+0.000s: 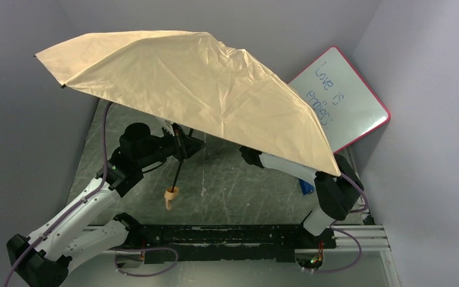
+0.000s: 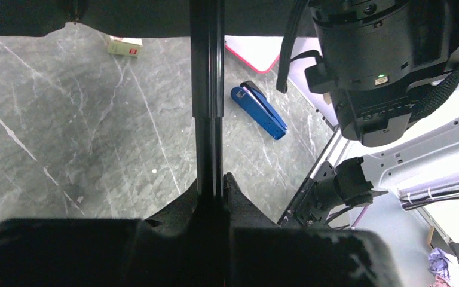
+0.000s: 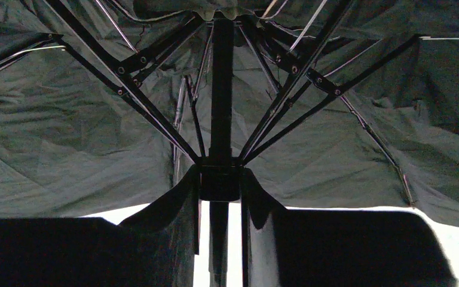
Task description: Put away the umbrella
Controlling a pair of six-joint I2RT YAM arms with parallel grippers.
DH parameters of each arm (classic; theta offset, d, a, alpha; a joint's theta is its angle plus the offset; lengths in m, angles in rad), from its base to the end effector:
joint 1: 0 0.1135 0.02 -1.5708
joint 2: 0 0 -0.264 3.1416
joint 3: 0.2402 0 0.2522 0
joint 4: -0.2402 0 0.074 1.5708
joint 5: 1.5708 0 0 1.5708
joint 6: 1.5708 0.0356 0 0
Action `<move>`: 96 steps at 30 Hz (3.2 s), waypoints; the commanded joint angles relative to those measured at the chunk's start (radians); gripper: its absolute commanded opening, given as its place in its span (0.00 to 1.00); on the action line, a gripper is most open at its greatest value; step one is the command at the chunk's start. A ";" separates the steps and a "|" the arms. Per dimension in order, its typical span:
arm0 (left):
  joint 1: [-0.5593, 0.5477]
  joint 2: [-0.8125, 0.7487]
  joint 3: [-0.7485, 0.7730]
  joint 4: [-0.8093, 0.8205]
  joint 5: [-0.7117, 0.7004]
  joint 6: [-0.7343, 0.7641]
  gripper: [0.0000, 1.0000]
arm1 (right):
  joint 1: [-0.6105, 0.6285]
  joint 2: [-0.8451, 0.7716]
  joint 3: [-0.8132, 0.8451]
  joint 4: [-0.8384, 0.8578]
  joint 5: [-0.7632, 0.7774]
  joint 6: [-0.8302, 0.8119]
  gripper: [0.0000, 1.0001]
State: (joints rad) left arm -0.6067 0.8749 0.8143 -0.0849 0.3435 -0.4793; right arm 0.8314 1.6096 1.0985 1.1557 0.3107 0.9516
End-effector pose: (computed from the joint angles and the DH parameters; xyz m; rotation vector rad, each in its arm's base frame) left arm 0.1618 -0.1269 0.3456 0.3871 1.7940 -1.0800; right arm 0.2503 0.2583 0.3746 0.3804 0.9983 1.4880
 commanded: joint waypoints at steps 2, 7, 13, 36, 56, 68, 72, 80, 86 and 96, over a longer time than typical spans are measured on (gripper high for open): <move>0.012 0.005 0.027 0.069 -0.077 -0.025 0.05 | 0.004 -0.087 -0.072 0.013 -0.024 -0.088 0.00; 0.012 0.037 0.068 0.070 -0.173 -0.061 0.05 | 0.027 -0.106 -0.187 -0.020 -0.105 -0.068 0.00; 0.012 0.065 0.073 0.136 -0.197 -0.098 0.05 | 0.095 -0.108 -0.327 -0.025 -0.106 -0.036 0.00; 0.012 0.089 0.118 0.127 -0.235 -0.059 0.05 | 0.213 -0.054 -0.424 -0.046 -0.067 0.040 0.00; 0.012 -0.038 0.006 -0.058 -0.096 -0.022 0.70 | 0.025 -0.081 -0.123 -0.063 0.025 -0.053 0.00; 0.012 -0.014 0.038 -0.114 -0.047 0.023 0.43 | 0.006 -0.103 -0.108 -0.060 -0.081 -0.207 0.00; 0.012 0.009 0.062 -0.130 -0.017 0.043 0.24 | 0.006 -0.125 -0.119 -0.080 -0.080 -0.246 0.00; 0.012 0.040 0.083 -0.176 -0.003 0.082 0.05 | 0.006 -0.147 -0.140 -0.103 -0.077 -0.290 0.00; 0.012 0.061 0.112 -0.154 -0.124 0.057 0.05 | 0.054 -0.176 -0.217 -0.211 -0.034 -0.216 0.00; 0.012 0.129 0.213 -0.100 -0.182 0.064 0.05 | 0.203 -0.185 -0.362 -0.295 0.068 -0.050 0.00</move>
State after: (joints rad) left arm -0.6014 0.9997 0.9482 -0.2752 0.2176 -0.4297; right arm 1.0138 1.4536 0.7906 0.8890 0.3363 0.8215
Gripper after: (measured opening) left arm 0.099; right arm 0.248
